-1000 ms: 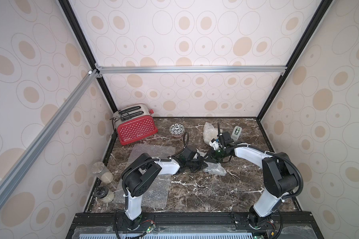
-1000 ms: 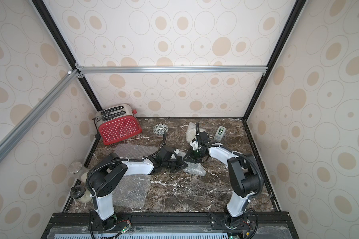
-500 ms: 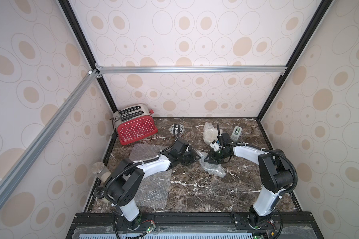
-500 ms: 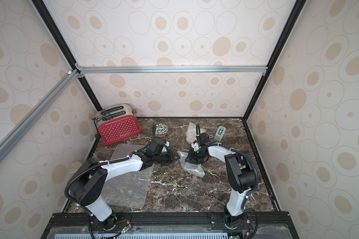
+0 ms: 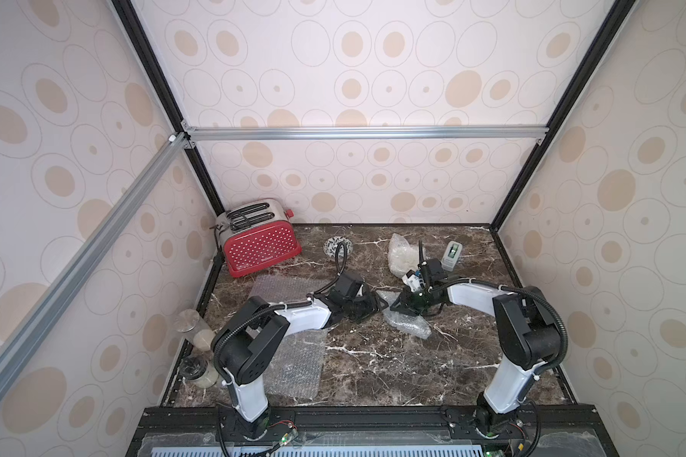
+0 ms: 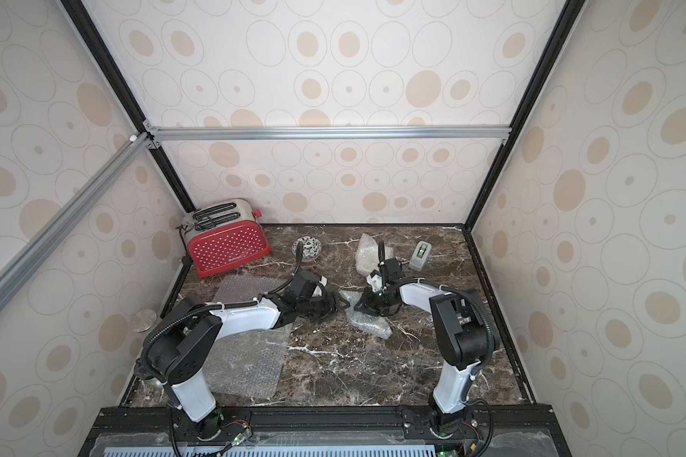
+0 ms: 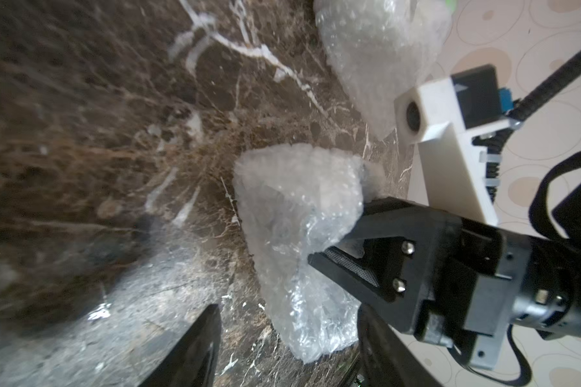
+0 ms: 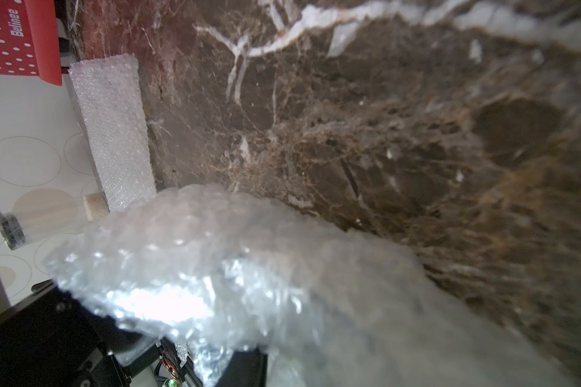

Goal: Wrap bowls in bubble wrap
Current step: Wrap the bowl in bubble wrap.

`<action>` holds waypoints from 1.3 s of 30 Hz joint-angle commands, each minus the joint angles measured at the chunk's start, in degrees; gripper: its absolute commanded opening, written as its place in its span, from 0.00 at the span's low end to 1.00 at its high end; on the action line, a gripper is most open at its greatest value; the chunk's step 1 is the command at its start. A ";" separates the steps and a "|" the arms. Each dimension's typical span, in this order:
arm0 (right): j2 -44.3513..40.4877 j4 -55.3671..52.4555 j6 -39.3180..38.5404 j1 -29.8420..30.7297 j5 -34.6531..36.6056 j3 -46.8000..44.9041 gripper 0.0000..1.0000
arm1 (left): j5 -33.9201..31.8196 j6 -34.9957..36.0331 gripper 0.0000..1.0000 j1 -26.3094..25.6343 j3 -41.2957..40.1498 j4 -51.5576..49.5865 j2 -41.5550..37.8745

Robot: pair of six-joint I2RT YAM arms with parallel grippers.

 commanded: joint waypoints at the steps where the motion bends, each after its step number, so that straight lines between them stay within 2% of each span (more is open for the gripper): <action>1: 4.89 -7.54 -0.23 -0.32 10.85 -4.93 0.25 | 0.50 -1.48 0.64 -1.01 2.32 3.25 3.34; 8: 2.69 -7.43 -0.40 -0.38 10.03 -6.30 0.24 | -8.93 -0.44 0.62 0.08 4.13 0.13 5.07; 12: 2.23 -6.60 -0.32 -0.38 9.61 -7.05 0.24 | -10.14 -1.59 0.53 0.32 4.87 2.06 7.86; 16: 2.18 -6.82 -0.66 -0.39 9.26 -6.94 0.23 | -8.03 -2.03 0.49 0.08 6.51 4.80 10.29; 18: 2.15 -7.10 -0.84 -0.37 9.35 -6.87 0.23 | -8.17 -0.49 0.49 -0.37 7.19 4.65 9.44; 22: 2.36 -7.19 -1.11 -0.37 9.26 -6.67 0.23 | -10.15 2.26 0.57 -0.41 8.63 1.56 8.51; 27: 2.30 -7.68 -1.46 -0.33 9.15 -6.53 0.22 | -11.10 3.25 0.58 -0.13 8.50 3.55 7.77; 29: 2.00 -8.00 -1.61 -0.40 9.59 -6.58 0.22 | -10.48 4.02 0.51 -0.15 7.21 6.55 6.53; 31: 2.14 -8.07 -1.63 -0.40 9.81 -6.49 0.22 | -8.96 4.05 0.35 -0.12 3.57 15.57 5.74; 32: 2.41 -8.04 -1.68 -0.36 9.61 -6.30 0.22 | -8.20 3.63 0.31 -0.13 1.76 20.31 5.88; 34: 2.82 -7.69 -1.33 -0.38 9.04 -6.09 0.22 | -7.27 2.59 0.33 -0.25 -0.74 27.42 6.79; 36: 2.80 -7.63 -1.30 -0.37 8.91 -6.08 0.22 | -6.17 2.20 0.42 -0.30 -1.12 30.51 8.18; 39: 2.71 -8.06 -1.63 -0.41 9.17 -6.03 0.22 | -5.34 2.79 0.44 -0.70 -0.66 33.22 9.32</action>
